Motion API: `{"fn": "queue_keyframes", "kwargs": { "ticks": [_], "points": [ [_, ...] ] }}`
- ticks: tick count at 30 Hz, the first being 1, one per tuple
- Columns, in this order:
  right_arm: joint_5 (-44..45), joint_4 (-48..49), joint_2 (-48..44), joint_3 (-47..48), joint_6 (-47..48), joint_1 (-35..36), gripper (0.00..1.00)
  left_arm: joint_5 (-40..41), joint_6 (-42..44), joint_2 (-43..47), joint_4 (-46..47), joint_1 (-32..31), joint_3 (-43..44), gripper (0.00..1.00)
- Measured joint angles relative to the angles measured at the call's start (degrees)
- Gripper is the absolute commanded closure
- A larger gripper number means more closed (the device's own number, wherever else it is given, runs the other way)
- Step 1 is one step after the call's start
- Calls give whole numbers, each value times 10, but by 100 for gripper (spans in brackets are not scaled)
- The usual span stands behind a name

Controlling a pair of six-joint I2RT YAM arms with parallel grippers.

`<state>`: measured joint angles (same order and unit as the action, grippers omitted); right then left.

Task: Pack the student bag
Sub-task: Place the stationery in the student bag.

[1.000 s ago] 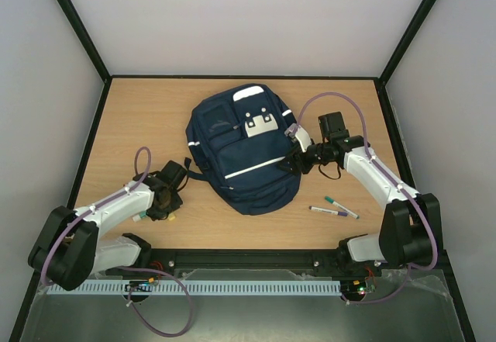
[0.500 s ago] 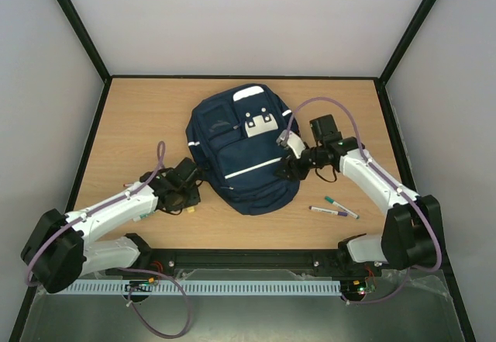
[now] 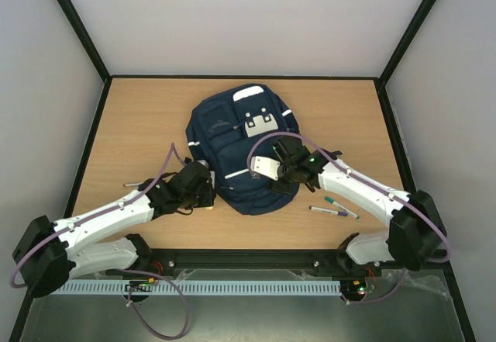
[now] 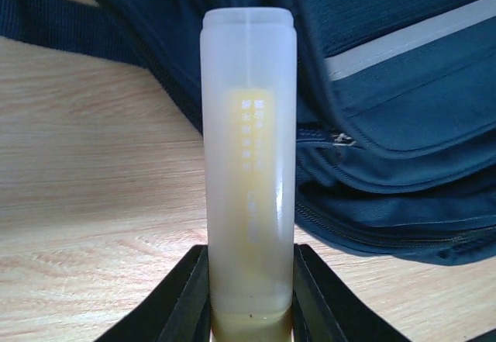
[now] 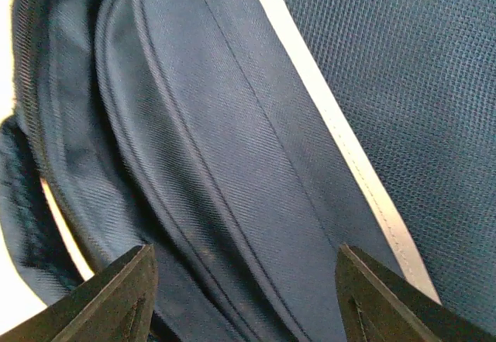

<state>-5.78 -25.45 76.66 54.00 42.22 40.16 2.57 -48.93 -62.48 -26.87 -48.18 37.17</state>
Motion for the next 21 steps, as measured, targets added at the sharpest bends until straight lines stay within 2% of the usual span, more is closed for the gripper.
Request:
{"fn": "queue_keyframes", "kwargs": {
  "ticks": [6, 14, 18, 21],
  "points": [
    [101, 29, 25, -3, 42, 42, 49, 2, 5, 29, 13, -1, -7, 93],
    [166, 87, 53, -34, 84, 64, 43, 5, 5, 38, 15, -2, -13, 93],
    [191, 119, 55, -54, 99, 68, 59, 5, 5, 38, 16, -2, -13, 93],
    [207, 133, 56, -54, 96, 69, 65, 5, 5, 38, 17, -2, -14, 93]
  ]
}}
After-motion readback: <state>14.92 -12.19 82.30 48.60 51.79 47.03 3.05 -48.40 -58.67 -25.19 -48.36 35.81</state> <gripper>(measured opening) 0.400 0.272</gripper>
